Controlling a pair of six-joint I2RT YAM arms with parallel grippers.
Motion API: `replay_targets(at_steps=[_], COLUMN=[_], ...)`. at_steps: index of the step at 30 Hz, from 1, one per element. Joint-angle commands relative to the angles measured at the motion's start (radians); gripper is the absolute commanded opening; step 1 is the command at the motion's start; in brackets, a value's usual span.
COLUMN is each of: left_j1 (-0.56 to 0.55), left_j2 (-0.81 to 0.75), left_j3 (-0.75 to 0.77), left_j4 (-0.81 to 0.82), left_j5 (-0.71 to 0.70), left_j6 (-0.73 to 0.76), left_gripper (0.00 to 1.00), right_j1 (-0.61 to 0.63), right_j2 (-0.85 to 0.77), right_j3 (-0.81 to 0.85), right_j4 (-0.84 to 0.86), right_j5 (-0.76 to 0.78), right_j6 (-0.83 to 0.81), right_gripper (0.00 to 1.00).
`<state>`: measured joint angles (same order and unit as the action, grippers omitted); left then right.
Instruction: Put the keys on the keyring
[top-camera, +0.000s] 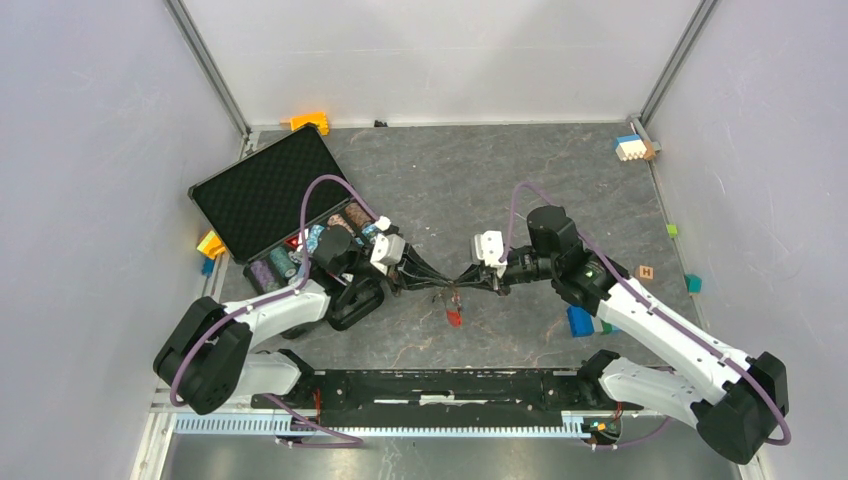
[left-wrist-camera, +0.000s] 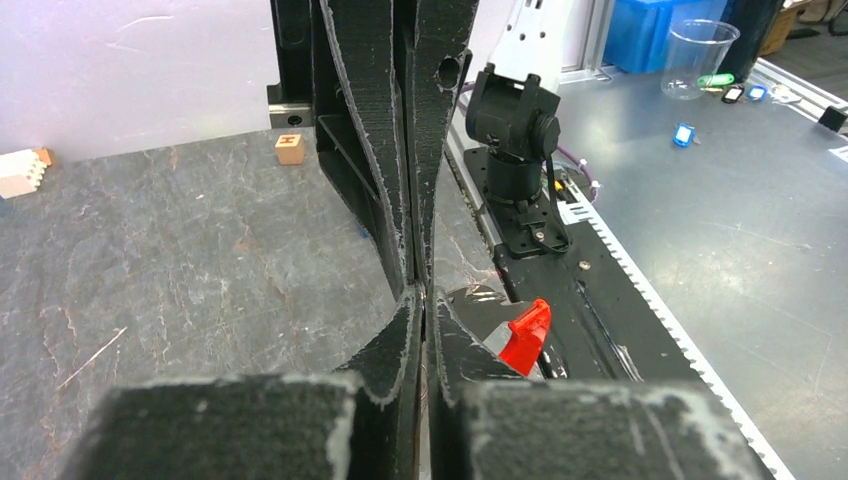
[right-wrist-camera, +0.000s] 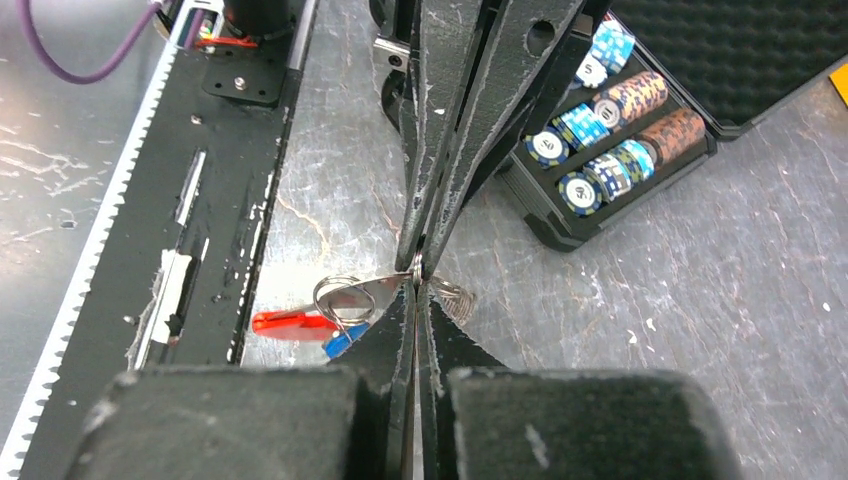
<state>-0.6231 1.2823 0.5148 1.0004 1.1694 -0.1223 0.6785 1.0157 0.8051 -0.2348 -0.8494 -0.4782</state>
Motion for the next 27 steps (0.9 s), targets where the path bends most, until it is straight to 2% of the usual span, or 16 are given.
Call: replay_targets(at_steps=[1,6,12,16,21,27], left_j1=[-0.001,0.001,0.002,0.001,-0.005,-0.014], left_j2=[-0.010,-0.021,-0.035,-0.035,-0.024,-0.013], left_j3=[0.029,0.081,0.211,0.255,0.294,0.330], left_j4=[-0.071,-0.232,-0.616,-0.707,-0.737,-0.793], left_j5=[0.015,0.015,-0.046,-0.095,-0.139,-0.168], left_j6=[0.077,0.154,0.329,0.339,0.280,0.228], left_gripper=[0.09,0.31,0.50,0.52,0.46,0.45], right_j1=[-0.001,0.022,0.051,0.071,0.090,0.095], right_j2=[-0.018,-0.013,-0.004,0.016,0.029,0.043], right_j3=[0.064,0.109,0.146,0.179,0.197,0.219], right_j4=[-0.064,-0.142,-0.195,-0.222,-0.216,-0.215], right_j5=[0.108,0.188,0.265,0.308,0.380,0.429], right_j6=[-0.059,-0.104,-0.136,-0.146,-0.129,-0.114], right_gripper=[0.00,0.00,0.00,0.00,0.00,0.00])
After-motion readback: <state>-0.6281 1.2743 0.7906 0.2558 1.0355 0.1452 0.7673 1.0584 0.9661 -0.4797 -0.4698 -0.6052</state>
